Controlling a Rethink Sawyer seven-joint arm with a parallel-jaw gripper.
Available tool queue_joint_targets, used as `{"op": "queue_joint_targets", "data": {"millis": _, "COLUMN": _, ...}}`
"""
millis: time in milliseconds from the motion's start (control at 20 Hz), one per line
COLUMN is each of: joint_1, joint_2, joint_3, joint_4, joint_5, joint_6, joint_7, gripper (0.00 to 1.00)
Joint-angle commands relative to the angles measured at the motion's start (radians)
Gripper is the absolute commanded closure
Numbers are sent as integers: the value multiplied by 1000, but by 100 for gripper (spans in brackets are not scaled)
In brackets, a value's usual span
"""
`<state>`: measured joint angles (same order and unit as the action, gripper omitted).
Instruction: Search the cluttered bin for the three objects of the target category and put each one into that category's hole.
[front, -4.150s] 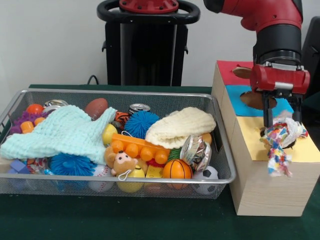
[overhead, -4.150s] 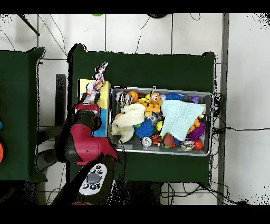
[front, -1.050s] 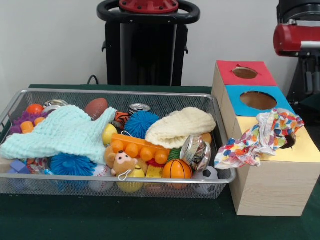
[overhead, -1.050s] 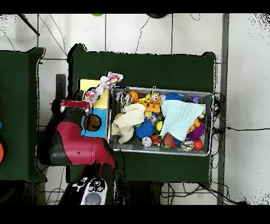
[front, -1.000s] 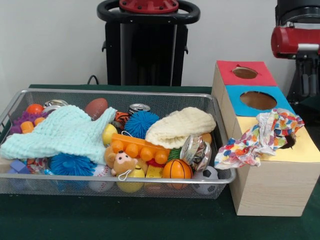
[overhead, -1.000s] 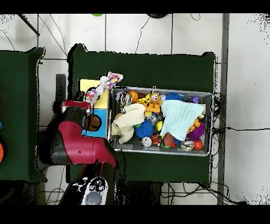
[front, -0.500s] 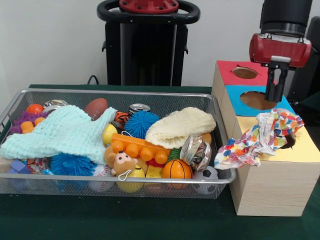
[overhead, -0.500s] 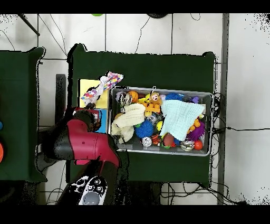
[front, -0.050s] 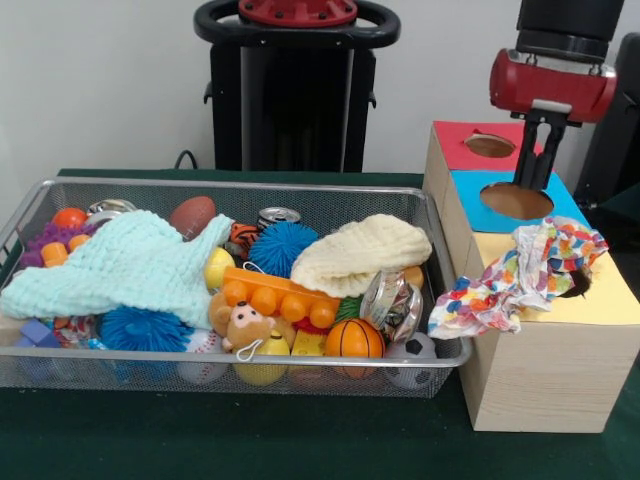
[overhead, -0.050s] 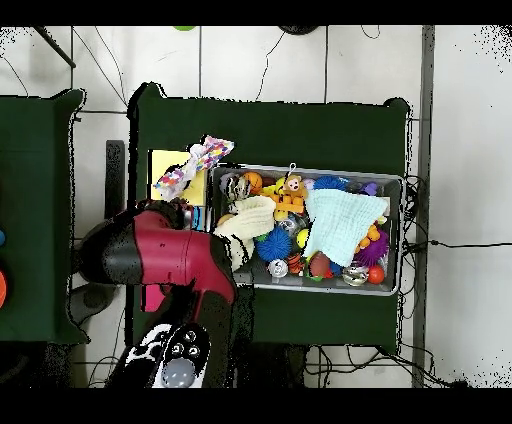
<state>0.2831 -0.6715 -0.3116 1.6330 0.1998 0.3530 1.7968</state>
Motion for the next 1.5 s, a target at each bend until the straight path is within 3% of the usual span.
{"op": "queue_joint_targets", "data": {"millis": 50, "joint_1": -64, "joint_2": -44, "joint_3": 114, "joint_4": -36, "joint_5": -44, "joint_6": 35, "joint_7": 38, "gripper": 100}}
{"op": "queue_joint_targets", "data": {"millis": 250, "joint_1": -73, "joint_2": -42, "joint_3": 145, "joint_4": -46, "joint_5": -36, "joint_6": -5, "joint_7": 64, "gripper": 100}}
{"op": "queue_joint_targets", "data": {"millis": 450, "joint_1": -97, "joint_2": -38, "joint_3": 202, "joint_4": -11, "joint_5": -22, "joint_6": -140, "joint_7": 116, "gripper": 100}}
{"op": "queue_joint_targets", "data": {"millis": 800, "joint_1": -113, "joint_2": -32, "joint_3": 251, "joint_4": 28, "joint_5": -2, "joint_6": -227, "joint_7": 176, "gripper": 100}}
{"op": "queue_joint_targets", "data": {"millis": 1250, "joint_1": -64, "joint_2": 71, "joint_3": 170, "joint_4": 5, "joint_5": -12, "joint_6": -271, "joint_7": 174, "gripper": 100}}
{"op": "queue_joint_targets", "data": {"millis": 1500, "joint_1": -52, "joint_2": 78, "joint_3": 138, "joint_4": -10, "joint_5": -14, "joint_6": -254, "joint_7": 165, "gripper": 100}}
